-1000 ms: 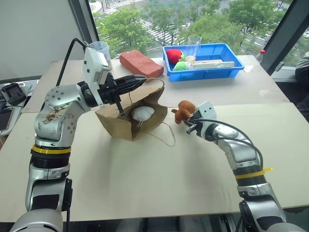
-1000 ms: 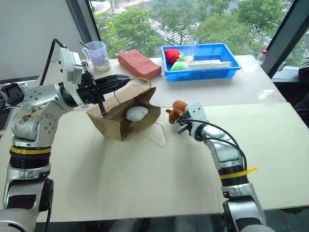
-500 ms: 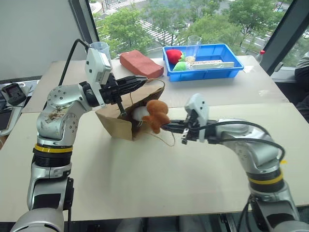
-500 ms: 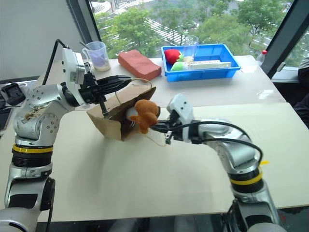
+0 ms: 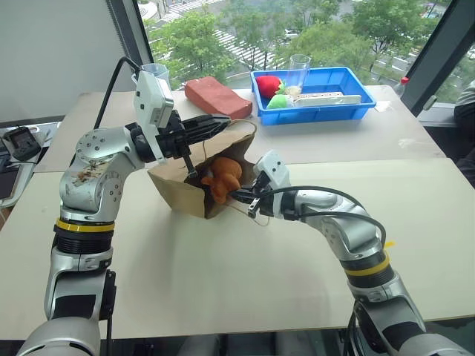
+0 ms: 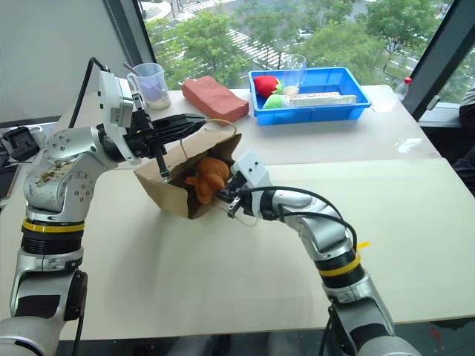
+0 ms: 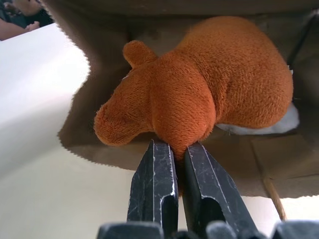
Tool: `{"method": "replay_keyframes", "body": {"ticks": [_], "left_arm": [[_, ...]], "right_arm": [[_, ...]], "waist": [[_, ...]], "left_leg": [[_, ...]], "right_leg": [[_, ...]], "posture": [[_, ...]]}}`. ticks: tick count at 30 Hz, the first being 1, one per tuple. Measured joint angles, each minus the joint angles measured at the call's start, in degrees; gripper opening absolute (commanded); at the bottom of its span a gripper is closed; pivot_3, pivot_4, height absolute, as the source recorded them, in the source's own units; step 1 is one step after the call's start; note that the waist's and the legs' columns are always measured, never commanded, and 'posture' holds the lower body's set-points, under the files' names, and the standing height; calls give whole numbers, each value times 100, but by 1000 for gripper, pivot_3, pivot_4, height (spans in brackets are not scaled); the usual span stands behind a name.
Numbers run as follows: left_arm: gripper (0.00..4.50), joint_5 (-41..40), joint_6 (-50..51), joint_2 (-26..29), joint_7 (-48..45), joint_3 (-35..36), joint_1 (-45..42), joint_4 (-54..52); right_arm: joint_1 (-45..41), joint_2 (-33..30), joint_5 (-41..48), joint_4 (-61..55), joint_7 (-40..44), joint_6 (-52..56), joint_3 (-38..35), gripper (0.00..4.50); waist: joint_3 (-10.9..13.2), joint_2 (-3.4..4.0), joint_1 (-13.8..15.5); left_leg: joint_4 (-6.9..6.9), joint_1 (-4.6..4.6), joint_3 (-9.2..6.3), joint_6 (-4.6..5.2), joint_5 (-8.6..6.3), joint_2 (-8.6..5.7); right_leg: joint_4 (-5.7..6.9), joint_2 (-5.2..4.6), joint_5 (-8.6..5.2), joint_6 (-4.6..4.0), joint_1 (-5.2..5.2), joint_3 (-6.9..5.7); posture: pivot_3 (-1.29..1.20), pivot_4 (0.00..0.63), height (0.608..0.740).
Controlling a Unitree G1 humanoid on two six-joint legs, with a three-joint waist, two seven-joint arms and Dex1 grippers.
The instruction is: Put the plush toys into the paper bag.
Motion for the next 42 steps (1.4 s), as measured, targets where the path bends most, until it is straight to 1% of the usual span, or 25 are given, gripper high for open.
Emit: {"method": "replay_keyframes", "body": {"ticks": [10,15,18,20,24,25,30,31,36,39,42], "left_arm": [[0,-18,116,-77,-8,-18,19,-85],[0,-14,116,-89,-8,-23,19,-85],[0,-7,116,-121,-7,-37,19,-85],[0,-7,115,-130,-6,-41,19,-85],[0,-5,115,-130,-4,-40,19,-85],[0,-5,115,-130,-4,-40,19,-84],[0,8,111,-133,-2,-42,18,-81],[0,9,108,-133,-3,-44,17,-77],[0,18,87,-131,-26,-48,5,-18],[0,20,78,-138,-40,-50,5,9],[0,21,2,-158,-67,-70,6,23]], "right_arm": [[-476,938,-638,1132,-332,-795,392,37],[-511,1238,-742,1465,-289,-954,574,37],[-512,1249,-799,1546,-120,-1042,657,37],[-511,1172,-831,1550,31,-1072,751,869],[-504,984,-828,1533,341,-1072,789,2276],[-496,937,-830,1511,393,-1072,791,2565],[-409,572,-884,1380,476,-1132,757,4337],[-367,467,-880,1318,485,-1131,728,4476],[46,-253,-670,550,634,-859,202,4476],[261,-516,-526,96,694,-587,-50,4476],[491,-754,-356,-370,731,-305,-139,4476]], "waist": [[0,1,-32],[0,0,-21],[0,0,-31],[0,1,-36],[0,1,-35],[0,1,-33],[0,0,-27],[0,0,-21],[0,0,10],[0,0,-10],[0,0,-13]], "left_leg": [[-1,1,0,-1,0,2],[-1,1,-4,-1,0,-1],[-1,1,-4,-1,0,-1],[-1,1,-4,-1,0,-1],[-1,1,-4,-1,0,-1],[-1,1,-4,-1,0,-1],[-1,0,-4,-1,0,-1],[-1,-1,-4,-1,0,-1],[-1,-3,-5,-1,0,-2],[-1,-2,-3,-1,0,0],[-1,-1,-2,-1,0,0]], "right_leg": [[6,3,0,0,-4,1],[5,2,0,0,-3,-1],[6,2,0,0,-3,-1],[6,2,0,0,-4,-1],[6,2,0,0,-3,-1],[5,2,0,0,-3,-1],[5,2,0,0,-3,-1],[3,2,0,0,-3,-1],[0,1,0,0,-3,-4],[0,2,0,0,-3,-2],[0,2,0,0,-2,3]], "posture": [[0,150,740],[0,150,740],[0,150,740],[0,150,740],[0,150,740],[0,150,740],[0,150,740],[0,150,740],[0,150,740],[0,150,740],[0,150,740]]}}
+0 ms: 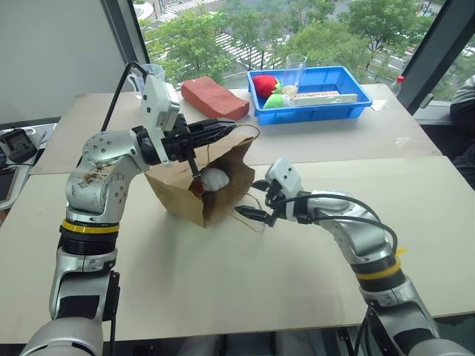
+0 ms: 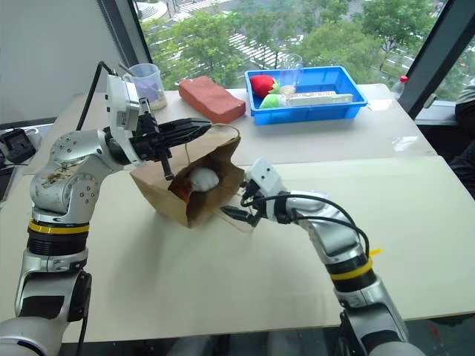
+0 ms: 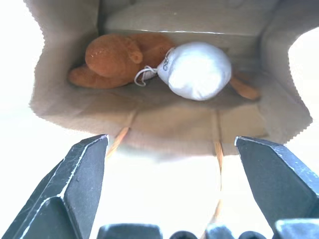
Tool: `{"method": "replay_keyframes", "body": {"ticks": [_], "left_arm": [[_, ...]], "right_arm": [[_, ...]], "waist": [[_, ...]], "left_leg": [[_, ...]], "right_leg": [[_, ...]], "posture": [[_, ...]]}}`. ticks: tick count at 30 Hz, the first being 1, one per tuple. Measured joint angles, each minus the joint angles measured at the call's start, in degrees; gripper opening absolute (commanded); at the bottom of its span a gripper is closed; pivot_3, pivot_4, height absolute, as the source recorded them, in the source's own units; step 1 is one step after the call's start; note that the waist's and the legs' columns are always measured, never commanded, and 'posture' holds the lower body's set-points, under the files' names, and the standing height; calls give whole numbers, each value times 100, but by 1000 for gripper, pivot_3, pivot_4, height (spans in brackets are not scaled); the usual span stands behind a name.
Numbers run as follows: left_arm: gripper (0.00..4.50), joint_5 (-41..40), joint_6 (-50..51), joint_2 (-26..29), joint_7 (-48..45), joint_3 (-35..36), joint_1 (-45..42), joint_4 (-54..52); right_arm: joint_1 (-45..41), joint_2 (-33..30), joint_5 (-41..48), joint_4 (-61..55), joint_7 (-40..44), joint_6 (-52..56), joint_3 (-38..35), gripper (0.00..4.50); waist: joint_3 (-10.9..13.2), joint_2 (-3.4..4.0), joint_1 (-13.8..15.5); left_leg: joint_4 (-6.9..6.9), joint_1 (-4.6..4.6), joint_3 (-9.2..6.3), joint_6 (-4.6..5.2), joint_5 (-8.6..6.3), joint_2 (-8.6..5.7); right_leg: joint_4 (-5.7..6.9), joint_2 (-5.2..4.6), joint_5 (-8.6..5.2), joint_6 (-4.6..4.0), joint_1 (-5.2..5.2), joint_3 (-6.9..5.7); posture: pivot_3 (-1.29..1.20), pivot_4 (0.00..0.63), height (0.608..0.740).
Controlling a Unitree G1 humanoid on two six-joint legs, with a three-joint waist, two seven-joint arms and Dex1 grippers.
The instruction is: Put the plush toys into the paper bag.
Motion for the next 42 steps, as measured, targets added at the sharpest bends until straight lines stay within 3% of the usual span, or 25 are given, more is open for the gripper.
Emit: {"method": "replay_keyframes", "body": {"ticks": [4,9,13,22,30,38,42], "left_arm": [[0,0,-92,-1,-63,-2,1,62],[0,0,-166,-18,-164,-5,10,150],[0,14,-287,-77,-211,-79,-51,353],[0,13,-306,-84,-211,-81,-50,354],[0,102,-407,-166,-214,-115,-149,548],[0,586,-1201,-736,-110,-215,-1461,1969],[0,658,-1398,-799,-242,-191,-1651,2447]], "right_arm": [[245,-198,232,-420,115,522,69,4476],[328,47,41,-241,-129,539,574,4476],[251,175,-397,312,-398,205,936,3235],[398,71,-445,65,-484,141,664,193],[392,35,-158,-703,-659,220,-122,89],[-225,-380,359,-1784,-773,260,-1192,89],[-373,-575,709,-2128,-786,566,-1410,89]], "waist": [[0,0,23],[0,-1,18],[0,-1,27],[0,-1,46],[0,-1,67],[0,-1,201],[0,-1,150]], "left_leg": [[1,0,1,0,0,-2],[1,4,1,0,0,-1],[11,2,2,1,0,-6],[13,-2,-1,0,0,-5],[14,-2,-1,0,0,-6],[46,-30,-9,6,-5,-11],[46,-30,-5,7,-6,-10]], "right_leg": [[-3,-1,0,0,3,1],[-1,-1,0,0,3,1],[-5,-3,0,0,5,1],[-4,-3,0,0,3,-2],[-5,-3,0,0,4,-2],[-8,-4,2,4,1,-14],[-4,-5,2,4,-1,-10]], "posture": [[0,150,740],[0,150,740],[0,150,740],[0,150,740],[0,150,740],[0,150,740],[0,150,740]]}}
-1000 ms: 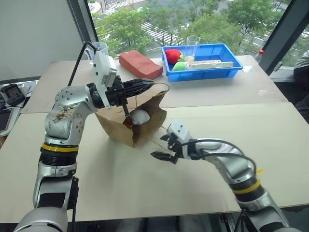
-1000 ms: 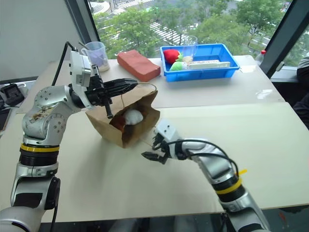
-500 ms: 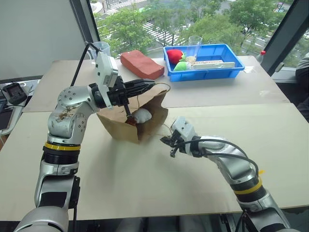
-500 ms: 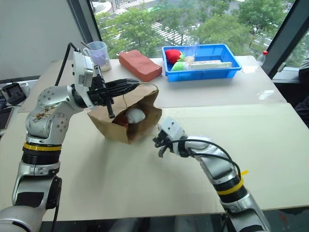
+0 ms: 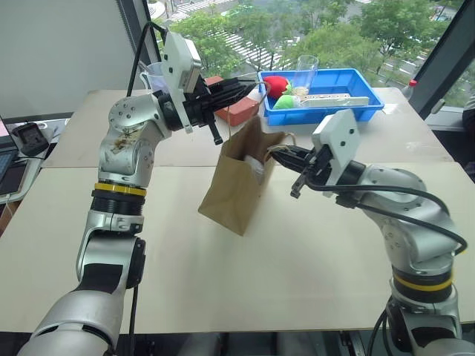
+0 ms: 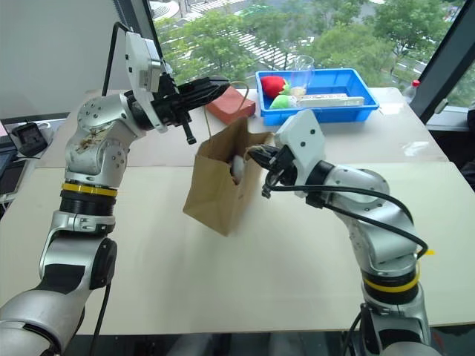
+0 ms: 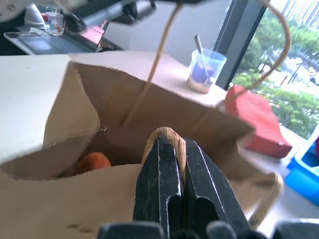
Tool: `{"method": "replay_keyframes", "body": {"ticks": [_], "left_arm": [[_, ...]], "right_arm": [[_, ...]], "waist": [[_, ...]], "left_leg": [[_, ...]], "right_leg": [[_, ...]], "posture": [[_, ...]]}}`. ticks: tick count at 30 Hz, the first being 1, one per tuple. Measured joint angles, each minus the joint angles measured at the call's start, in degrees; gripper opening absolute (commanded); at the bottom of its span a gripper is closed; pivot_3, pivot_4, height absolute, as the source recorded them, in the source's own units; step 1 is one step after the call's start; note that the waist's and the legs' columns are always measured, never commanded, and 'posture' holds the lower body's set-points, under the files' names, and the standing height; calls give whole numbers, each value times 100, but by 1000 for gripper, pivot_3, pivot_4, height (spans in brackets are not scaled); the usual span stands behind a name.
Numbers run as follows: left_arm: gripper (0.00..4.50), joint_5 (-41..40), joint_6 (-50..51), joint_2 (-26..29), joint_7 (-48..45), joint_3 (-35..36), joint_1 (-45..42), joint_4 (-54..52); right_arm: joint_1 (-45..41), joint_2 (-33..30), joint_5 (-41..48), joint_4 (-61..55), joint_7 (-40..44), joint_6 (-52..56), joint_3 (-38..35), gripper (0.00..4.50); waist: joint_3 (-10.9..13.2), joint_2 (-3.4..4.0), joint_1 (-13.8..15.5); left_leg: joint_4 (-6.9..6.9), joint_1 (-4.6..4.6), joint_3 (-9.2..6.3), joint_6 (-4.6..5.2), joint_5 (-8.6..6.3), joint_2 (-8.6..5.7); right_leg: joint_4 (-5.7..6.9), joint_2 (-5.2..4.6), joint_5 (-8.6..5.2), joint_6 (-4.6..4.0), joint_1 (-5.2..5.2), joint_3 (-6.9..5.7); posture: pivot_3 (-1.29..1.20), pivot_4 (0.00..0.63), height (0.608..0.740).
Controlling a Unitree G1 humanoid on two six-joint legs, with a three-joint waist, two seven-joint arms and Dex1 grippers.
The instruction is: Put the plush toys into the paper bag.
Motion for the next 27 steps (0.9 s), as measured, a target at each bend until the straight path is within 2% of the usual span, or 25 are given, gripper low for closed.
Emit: {"method": "replay_keyframes", "body": {"ticks": [8,15,19,23,27], "left_arm": [[0,95,-124,31,-801,-97,-22,593],[0,233,-448,-87,-1159,-138,-413,1235],[0,245,-585,-106,-1346,-135,-677,1391],[0,356,-599,7,-1531,-164,-483,1368],[0,410,-446,175,-1603,-167,87,1106]], "right_arm": [[-368,83,687,-280,-251,905,52,89],[-755,184,604,433,-359,1101,833,89],[-1043,152,553,783,-325,1095,933,89],[-1242,266,557,1002,-312,1095,987,89],[-1328,460,423,1233,-359,971,1119,89]], "waist": [[0,0,16],[0,0,25],[0,0,5],[0,0,-55],[0,0,-126]], "left_leg": [[7,-4,-3,1,0,0],[16,-13,-4,1,0,-3],[9,-13,-6,2,-1,-2],[8,-14,-5,2,-1,0],[13,-16,-10,2,-1,-2]], "right_leg": [[7,0,0,0,-1,-1],[6,-1,3,3,-4,-3],[7,-1,3,4,-5,-4],[12,-1,3,4,-10,-1],[28,-1,3,4,-16,-1]], "posture": [[0,150,740],[0,150,740],[0,150,740],[0,150,740],[0,150,740]]}}
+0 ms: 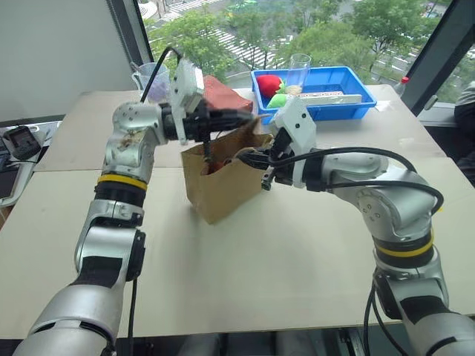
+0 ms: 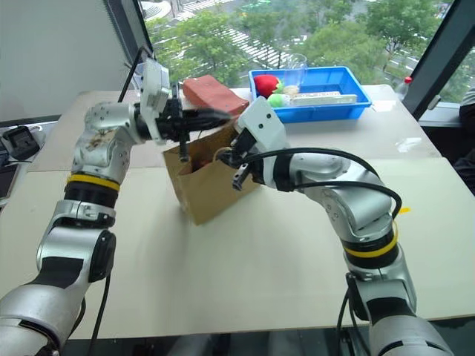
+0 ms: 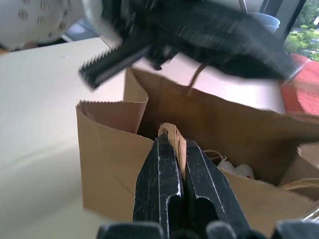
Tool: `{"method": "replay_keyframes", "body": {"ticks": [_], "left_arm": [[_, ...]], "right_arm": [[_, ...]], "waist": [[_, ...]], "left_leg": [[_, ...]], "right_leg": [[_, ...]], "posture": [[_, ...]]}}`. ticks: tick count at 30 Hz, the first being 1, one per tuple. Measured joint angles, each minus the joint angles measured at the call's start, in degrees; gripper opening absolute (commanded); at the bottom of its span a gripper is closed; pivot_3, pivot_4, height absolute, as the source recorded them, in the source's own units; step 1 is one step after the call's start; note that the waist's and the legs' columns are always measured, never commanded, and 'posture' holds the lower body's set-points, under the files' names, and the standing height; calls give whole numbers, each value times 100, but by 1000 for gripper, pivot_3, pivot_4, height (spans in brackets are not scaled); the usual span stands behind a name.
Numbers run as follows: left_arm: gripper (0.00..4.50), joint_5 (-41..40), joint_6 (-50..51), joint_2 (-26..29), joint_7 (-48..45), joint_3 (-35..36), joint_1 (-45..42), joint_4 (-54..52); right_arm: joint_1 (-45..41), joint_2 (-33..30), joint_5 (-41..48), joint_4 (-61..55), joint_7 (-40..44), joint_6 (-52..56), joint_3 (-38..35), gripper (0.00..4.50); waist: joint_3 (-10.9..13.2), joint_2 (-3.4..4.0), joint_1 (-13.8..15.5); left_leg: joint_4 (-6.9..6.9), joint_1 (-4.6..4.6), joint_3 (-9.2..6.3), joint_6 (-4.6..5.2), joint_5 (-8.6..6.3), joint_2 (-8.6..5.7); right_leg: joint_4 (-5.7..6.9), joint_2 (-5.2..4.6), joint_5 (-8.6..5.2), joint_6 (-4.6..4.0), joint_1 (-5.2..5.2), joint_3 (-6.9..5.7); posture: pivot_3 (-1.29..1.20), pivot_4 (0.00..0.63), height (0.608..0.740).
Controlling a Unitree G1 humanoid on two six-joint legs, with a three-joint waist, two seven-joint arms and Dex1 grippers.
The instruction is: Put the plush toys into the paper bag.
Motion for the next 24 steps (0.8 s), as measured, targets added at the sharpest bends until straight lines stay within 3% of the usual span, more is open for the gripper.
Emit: {"method": "replay_keyframes", "body": {"ticks": [3,5,7,14,18,24], "left_arm": [[0,-21,304,109,80,21,176,-426],[594,-128,584,215,131,62,242,-793],[1188,-263,883,311,196,133,396,-1232],[4371,-1027,2324,974,809,726,1107,-2820],[4500,-1313,2848,1413,1154,1115,1650,-3482],[4500,-1463,3128,1839,1430,1447,2765,-4195]], "right_arm": [[-8,95,-132,195,3,-206,146,89],[-8,105,-246,310,5,-335,165,0],[-8,99,-309,369,25,-448,172,640],[-163,-275,-237,423,628,-563,163,2973],[-357,-735,-62,364,1139,-558,59,4358],[-362,-1573,76,287,2114,-627,95,4438]], "waist": [[0,0,4],[0,0,4],[0,0,-9],[0,0,-44],[0,0,-27],[0,1,24]], "left_leg": [[4,-4,-2,0,0,-3],[4,-6,-1,0,0,-3],[1,-6,0,0,0,-3],[-2,-13,8,-1,0,-3],[-4,-12,8,-3,-1,-3],[-7,-13,11,-5,-2,-3]], "right_leg": [[16,-3,0,0,-10,1],[21,-3,0,0,-17,2],[24,-3,0,0,-22,3],[46,-2,0,0,-59,18],[49,-1,0,-1,-63,16],[34,-1,1,-2,-61,15]], "posture": [[0,150,740],[0,150,740],[0,150,740],[0,150,740],[0,150,740],[0,150,740]]}}
